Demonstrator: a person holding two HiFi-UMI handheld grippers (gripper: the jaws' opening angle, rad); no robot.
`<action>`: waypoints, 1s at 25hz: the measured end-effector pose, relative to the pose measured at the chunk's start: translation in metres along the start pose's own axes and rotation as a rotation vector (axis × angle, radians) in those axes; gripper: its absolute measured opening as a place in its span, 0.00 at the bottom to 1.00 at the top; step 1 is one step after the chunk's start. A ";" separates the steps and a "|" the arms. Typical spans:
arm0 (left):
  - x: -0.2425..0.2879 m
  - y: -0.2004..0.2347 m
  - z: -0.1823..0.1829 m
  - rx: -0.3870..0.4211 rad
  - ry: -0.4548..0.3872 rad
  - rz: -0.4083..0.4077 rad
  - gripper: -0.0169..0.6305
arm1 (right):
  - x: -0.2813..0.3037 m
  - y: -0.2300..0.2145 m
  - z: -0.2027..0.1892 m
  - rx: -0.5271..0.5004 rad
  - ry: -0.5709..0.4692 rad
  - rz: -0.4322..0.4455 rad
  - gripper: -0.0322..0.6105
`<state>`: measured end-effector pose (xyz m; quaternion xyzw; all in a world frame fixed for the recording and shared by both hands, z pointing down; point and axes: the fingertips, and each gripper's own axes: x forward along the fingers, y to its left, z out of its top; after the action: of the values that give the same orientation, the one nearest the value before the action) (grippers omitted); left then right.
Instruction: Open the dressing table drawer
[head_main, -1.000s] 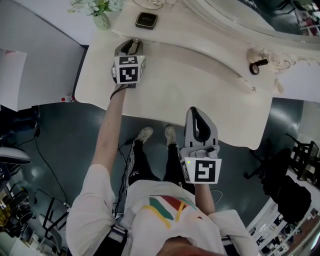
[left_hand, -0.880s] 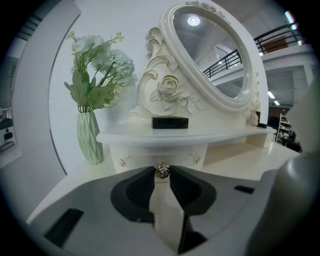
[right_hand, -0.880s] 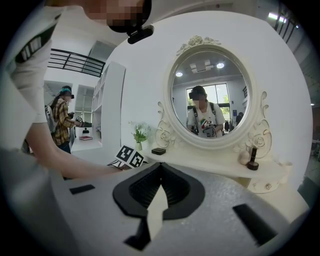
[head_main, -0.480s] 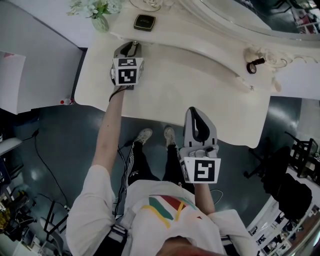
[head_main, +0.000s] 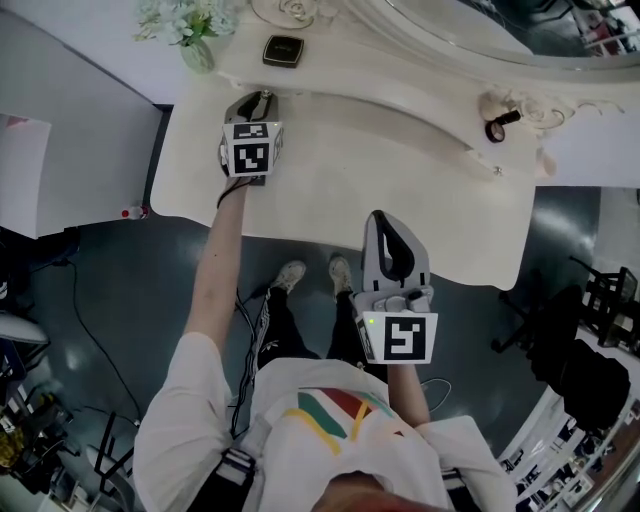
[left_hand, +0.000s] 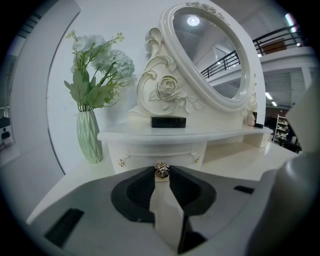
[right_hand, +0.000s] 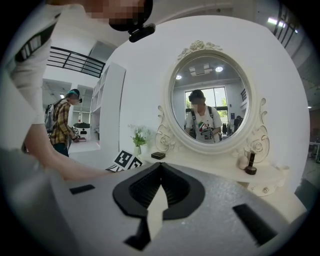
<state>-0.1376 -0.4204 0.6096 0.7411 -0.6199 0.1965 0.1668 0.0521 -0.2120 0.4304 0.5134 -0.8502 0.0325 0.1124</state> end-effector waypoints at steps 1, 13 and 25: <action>-0.002 0.000 -0.002 0.001 0.002 0.001 0.16 | -0.001 0.000 0.002 -0.001 -0.002 -0.002 0.05; -0.018 -0.002 -0.013 -0.017 0.040 -0.008 0.16 | -0.014 0.012 0.021 -0.012 -0.024 -0.007 0.05; -0.041 -0.004 -0.025 -0.031 0.056 -0.013 0.16 | -0.026 0.027 0.033 -0.018 -0.043 0.009 0.05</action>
<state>-0.1415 -0.3726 0.6114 0.7367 -0.6130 0.2067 0.1968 0.0346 -0.1822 0.3944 0.5092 -0.8549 0.0142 0.0987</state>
